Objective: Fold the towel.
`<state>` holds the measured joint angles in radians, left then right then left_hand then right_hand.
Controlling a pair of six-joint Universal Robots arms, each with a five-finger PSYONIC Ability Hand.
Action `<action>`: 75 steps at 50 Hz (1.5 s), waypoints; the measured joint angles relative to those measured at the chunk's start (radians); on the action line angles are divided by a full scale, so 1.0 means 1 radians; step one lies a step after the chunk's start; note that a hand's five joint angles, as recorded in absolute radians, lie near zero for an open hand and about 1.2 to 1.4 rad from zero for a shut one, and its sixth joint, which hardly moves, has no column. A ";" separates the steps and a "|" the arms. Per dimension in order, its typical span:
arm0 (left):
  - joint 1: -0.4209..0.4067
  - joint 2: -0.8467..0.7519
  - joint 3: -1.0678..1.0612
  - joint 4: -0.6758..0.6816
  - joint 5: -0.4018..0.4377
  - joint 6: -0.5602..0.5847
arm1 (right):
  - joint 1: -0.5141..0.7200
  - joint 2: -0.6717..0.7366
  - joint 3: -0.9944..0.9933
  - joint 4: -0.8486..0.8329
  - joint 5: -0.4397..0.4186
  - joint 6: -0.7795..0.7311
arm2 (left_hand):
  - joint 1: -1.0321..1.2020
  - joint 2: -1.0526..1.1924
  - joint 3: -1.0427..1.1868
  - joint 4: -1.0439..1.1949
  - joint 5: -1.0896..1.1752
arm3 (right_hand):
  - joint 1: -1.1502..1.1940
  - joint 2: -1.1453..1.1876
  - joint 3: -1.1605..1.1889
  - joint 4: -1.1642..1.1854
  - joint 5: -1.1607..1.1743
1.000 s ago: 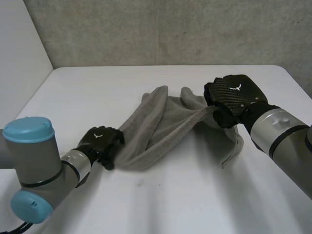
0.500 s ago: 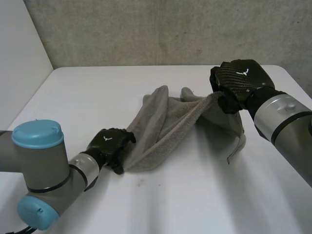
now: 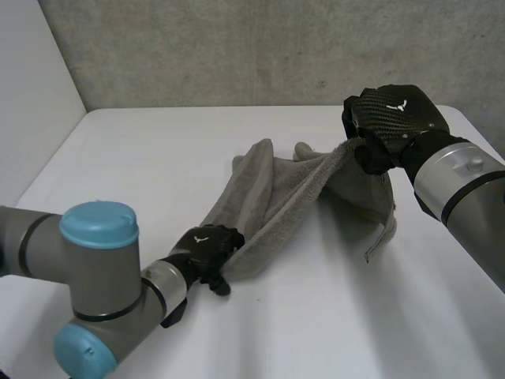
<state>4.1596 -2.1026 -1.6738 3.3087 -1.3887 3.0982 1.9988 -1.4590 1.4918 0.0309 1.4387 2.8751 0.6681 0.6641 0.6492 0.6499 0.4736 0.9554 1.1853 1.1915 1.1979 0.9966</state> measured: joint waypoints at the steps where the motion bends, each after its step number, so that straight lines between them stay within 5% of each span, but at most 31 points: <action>1: -0.003 -0.004 0.004 0.001 -0.001 -0.006 | 0.000 0.000 0.000 0.000 0.000 0.000 | 0.098 0.086 0.100 0.100 0.101 | 0.000 0.000 0.000 0.000 0.000; 7: -0.011 -0.005 0.034 0.010 -0.060 -0.040 | -0.006 -0.001 -0.001 0.000 0.000 -0.001 | 0.408 0.420 0.431 0.432 0.431 | 0.000 0.000 0.000 0.000 0.000; 15: 0.031 0.186 0.033 0.043 -0.245 -0.034 | -0.015 -0.016 -0.010 0.018 -0.006 -0.057 | 0.509 0.543 0.556 0.556 0.553 | 0.000 0.000 0.000 0.000 0.000; 19: 0.055 0.316 0.026 0.050 -0.270 -0.019 | -0.015 -0.032 -0.022 0.050 -0.008 -0.124 | 0.515 0.549 0.561 0.563 0.556 | 0.000 0.000 0.000 0.000 0.000; 27: 0.077 0.595 0.032 0.025 -0.267 0.127 | -0.015 -0.091 -0.082 0.202 -0.005 -0.358 | 0.516 0.552 0.565 0.566 0.560 | 0.000 0.000 0.000 0.000 0.000; 31: 0.077 0.675 0.046 -0.036 -0.264 0.296 | -0.015 -0.111 -0.118 0.308 -0.005 -0.462 | 0.516 0.553 0.566 0.567 0.560 | 0.000 0.000 0.000 0.000 0.000; 37: 0.079 0.637 0.051 -0.165 -0.268 0.474 | -0.010 -0.055 -0.133 0.442 -0.009 -0.565 | 0.523 0.553 0.566 0.567 0.565 | 0.000 0.000 0.000 0.000 0.000; 46: 0.087 0.335 0.100 -0.282 -0.274 0.516 | 0.003 0.205 -0.172 0.489 0.025 -0.674 | 0.527 0.553 0.566 0.567 0.566 | 0.000 0.000 0.000 0.000 0.002; 54: 0.085 0.077 0.390 -0.259 -0.283 0.510 | 0.035 0.363 -0.372 0.309 0.128 -0.700 | 0.527 0.554 0.567 0.568 0.566 | 0.000 0.000 0.000 0.000 0.004; 65: 0.077 0.003 0.922 0.107 -0.376 0.498 | 0.046 0.326 -0.537 -0.454 0.182 -0.706 | 0.533 0.554 0.567 0.568 0.566 | 0.000 0.000 0.000 0.000 0.005; 70: 0.072 0.076 0.849 0.243 -0.397 0.489 | 0.043 0.255 -0.434 -0.591 0.131 -0.707 | 0.537 0.554 0.567 0.568 0.568 | 0.000 0.000 0.000 0.000 0.005; 75: 0.074 0.164 0.551 0.269 -0.384 0.456 | 0.040 0.219 -0.298 -0.463 0.071 -0.702 | 0.537 0.554 0.567 0.568 0.568 | 0.000 0.000 0.000 0.000 0.006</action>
<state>4.2341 -1.9389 -1.1223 3.5777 -1.7731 3.5541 2.0391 -1.2398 1.1938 -0.4322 1.5099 2.1728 1.2054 1.2178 1.2162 1.2179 1.0415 0.9554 1.1854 1.1917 1.1979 1.0031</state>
